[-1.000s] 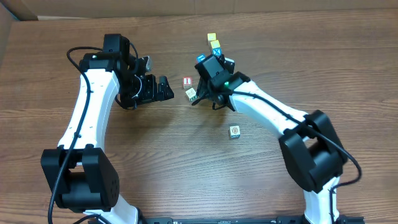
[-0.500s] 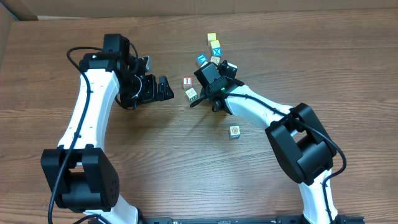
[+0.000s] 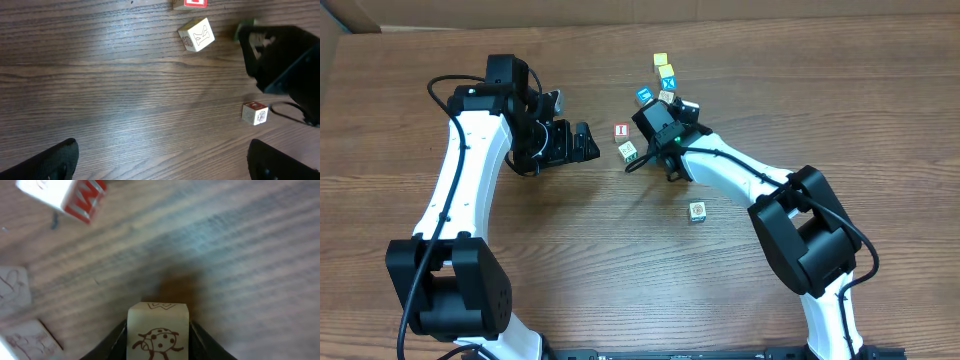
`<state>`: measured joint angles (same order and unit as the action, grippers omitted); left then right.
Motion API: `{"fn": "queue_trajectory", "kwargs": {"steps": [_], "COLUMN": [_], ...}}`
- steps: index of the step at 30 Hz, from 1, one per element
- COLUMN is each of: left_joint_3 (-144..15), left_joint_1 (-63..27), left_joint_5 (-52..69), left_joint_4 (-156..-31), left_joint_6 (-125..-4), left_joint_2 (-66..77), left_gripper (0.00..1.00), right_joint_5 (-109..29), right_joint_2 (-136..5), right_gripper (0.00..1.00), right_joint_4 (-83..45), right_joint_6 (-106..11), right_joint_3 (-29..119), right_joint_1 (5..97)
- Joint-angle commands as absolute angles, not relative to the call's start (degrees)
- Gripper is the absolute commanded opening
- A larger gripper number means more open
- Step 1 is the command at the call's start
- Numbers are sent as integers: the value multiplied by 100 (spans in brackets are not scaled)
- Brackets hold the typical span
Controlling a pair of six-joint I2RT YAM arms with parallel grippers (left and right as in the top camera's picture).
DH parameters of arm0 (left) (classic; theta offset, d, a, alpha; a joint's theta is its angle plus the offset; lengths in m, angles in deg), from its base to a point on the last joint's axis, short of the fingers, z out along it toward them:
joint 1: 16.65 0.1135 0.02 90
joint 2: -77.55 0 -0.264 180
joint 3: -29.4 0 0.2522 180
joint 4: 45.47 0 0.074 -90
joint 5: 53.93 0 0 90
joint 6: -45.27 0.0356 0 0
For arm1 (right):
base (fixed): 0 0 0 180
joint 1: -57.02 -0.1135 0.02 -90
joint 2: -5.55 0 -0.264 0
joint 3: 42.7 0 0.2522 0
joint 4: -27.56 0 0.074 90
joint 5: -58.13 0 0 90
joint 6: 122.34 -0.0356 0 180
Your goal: Flip 4 blocks
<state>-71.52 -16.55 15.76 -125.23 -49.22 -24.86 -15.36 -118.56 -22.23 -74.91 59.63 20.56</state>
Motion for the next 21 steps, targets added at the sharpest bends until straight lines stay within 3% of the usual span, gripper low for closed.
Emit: {"fn": "queue_trajectory", "kwargs": {"steps": [1,4,8,13,16,21], "left_joint_3": [-7265,-7265,-7265,-7265,-7265,-7265], "left_joint_1": [-1629,-1629,-1629,-1629,-1629,-1629], "left_joint_5": [1617,1617,1617,1617,1617,1617], "left_joint_4": [-12514,-12514,-12514,-12517,-12514,-12514], "left_joint_6": [-5005,-5005,-5005,-5005,-5005,-5005], "left_joint_2": [-2563,-2563,-2563,-2563,-2563,-2563], "left_gripper": [100,100,100,100,100,100], "right_joint_5": [-1807,-2565,-3455,-3610,-3608,-3601], "right_joint_2": [-11253,-10823,-10589,-10600,-10600,-10600], "right_gripper": [35,27,28,29,34,34], "right_joint_4": [-2643,-3150,-4014,-5050,-5115,-4831], "right_joint_6": [-7233,-7233,-7237,-7237,-7237,-7240], "right_joint_3": [6392,6462,6462,6300,6088,5743], "right_joint_1": [2038,2038,2038,2010,1896,1597]}}
